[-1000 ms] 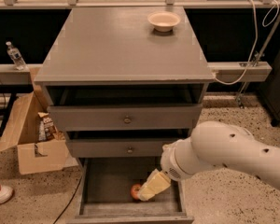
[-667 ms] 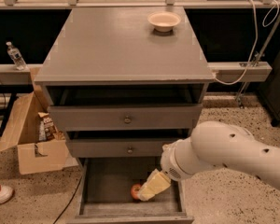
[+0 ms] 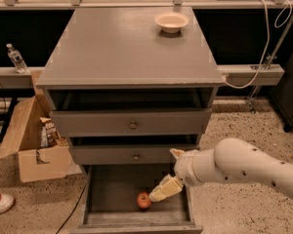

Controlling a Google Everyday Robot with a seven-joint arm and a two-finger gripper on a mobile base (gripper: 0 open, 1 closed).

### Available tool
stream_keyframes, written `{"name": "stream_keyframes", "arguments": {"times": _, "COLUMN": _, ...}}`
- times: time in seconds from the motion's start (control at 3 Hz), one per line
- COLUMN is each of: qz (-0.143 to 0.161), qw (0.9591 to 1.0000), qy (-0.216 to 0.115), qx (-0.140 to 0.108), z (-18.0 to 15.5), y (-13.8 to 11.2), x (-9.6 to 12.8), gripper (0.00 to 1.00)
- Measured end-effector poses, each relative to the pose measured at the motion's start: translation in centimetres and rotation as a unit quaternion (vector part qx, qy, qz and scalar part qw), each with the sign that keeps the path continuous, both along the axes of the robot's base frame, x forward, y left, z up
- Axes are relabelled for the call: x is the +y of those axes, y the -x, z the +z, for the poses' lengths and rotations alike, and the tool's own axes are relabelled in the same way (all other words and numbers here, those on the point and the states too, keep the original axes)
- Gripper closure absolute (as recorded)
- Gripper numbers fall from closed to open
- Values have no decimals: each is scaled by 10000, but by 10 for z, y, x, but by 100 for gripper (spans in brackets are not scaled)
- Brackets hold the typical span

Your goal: Pick apple from bottom drawer and place on counter

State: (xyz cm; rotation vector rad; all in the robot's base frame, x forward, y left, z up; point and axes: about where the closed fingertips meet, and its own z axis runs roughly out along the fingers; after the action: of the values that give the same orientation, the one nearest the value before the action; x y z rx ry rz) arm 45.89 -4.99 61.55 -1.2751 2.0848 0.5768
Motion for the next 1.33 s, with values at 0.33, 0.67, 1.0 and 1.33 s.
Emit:
{"name": "stream_keyframes", "arguments": {"times": 0.33, "qz": 294, "qw": 9984, "qy": -385, "qx": -307, "z": -34, "y": -26, "x": -9, "gripper": 0}}
{"name": "stream_keyframes", "arguments": {"times": 0.67, "qz": 502, "qw": 9972, "qy": -450, "qx": -316, "z": -83, "y": -37, "x": -8, "gripper": 0}}
{"name": "stream_keyframes", "arguments": {"times": 1.0, "qz": 602, "qw": 9973, "qy": -404, "qx": -99, "z": -140, "y": -45, "x": 10, "gripper": 0}}
{"name": "stream_keyframes", "arguments": {"times": 1.33, "qz": 601, "qw": 9973, "qy": -404, "qx": -99, "z": -140, "y": -45, "x": 10, "gripper": 0}}
